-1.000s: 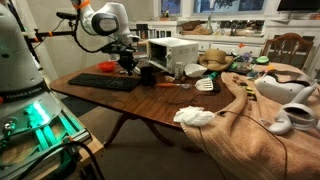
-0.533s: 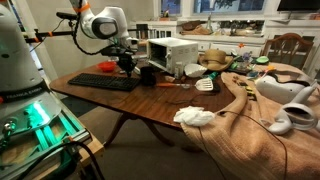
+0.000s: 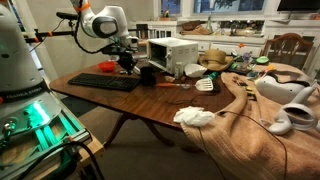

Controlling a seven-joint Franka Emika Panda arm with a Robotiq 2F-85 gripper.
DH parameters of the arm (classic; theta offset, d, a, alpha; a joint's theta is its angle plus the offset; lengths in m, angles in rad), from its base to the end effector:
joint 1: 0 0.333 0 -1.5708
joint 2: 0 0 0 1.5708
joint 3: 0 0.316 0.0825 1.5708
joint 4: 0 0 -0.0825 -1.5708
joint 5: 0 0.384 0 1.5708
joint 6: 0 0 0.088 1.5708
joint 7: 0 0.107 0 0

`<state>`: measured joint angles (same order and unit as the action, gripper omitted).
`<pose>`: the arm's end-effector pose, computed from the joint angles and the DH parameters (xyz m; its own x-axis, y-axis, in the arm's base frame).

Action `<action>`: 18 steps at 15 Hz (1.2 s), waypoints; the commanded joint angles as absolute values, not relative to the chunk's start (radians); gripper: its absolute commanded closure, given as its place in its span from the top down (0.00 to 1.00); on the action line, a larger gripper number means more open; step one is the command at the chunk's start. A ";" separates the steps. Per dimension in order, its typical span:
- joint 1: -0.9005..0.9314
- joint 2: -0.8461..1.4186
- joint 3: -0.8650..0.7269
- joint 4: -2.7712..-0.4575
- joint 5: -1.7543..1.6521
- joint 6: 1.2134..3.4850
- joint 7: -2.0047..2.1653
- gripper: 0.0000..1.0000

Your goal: Press the buttons of the keyboard on the top right

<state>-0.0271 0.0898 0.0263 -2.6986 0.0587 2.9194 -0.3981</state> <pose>0.4219 -0.0038 0.2139 0.9341 0.3331 0.1286 0.3321 -0.9428 0.0295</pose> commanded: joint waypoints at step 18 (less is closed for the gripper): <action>-0.089 0.202 0.047 -2.635 0.020 2.970 -0.424 0.00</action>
